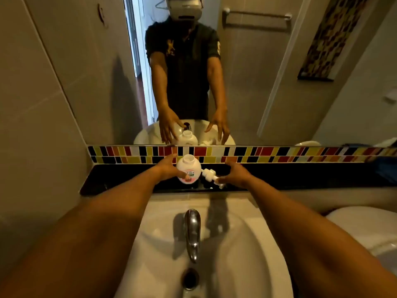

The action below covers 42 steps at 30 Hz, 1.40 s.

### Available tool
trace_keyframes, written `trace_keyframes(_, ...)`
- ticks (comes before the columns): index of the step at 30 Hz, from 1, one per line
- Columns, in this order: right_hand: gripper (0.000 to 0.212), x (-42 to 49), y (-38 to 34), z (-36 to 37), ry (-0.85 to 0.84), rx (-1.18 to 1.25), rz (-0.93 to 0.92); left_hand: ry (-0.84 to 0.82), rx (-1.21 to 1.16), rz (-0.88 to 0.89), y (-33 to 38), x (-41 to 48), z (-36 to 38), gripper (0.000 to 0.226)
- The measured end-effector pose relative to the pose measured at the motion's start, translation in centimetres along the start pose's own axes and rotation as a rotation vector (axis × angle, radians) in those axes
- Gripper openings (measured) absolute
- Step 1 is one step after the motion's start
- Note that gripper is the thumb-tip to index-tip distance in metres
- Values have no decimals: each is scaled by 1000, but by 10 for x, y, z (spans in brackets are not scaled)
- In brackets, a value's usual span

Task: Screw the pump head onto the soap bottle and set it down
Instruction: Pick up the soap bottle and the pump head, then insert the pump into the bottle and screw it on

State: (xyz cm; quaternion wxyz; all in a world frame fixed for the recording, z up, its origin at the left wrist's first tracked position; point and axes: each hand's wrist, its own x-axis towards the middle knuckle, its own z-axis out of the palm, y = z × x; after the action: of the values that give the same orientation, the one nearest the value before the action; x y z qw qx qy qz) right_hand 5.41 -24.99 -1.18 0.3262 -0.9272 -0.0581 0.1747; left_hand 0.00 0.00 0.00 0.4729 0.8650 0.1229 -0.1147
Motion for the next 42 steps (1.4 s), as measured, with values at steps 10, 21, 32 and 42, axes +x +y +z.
trace_keyframes(10,89,8,31,46,217,-78,-35,102,-249,76,-21,20,29,91)
trace_keyframes(21,56,19,35,69,344,39,-75,171,-248,69,-32,32,45,79)
trace_keyframes(32,34,14,20,39,273,716,83,165,-66,42,-28,17,7,82)
trace_keyframes(42,39,3,-23,-2,221,734,-73,183,178,49,-26,-7,-26,77)
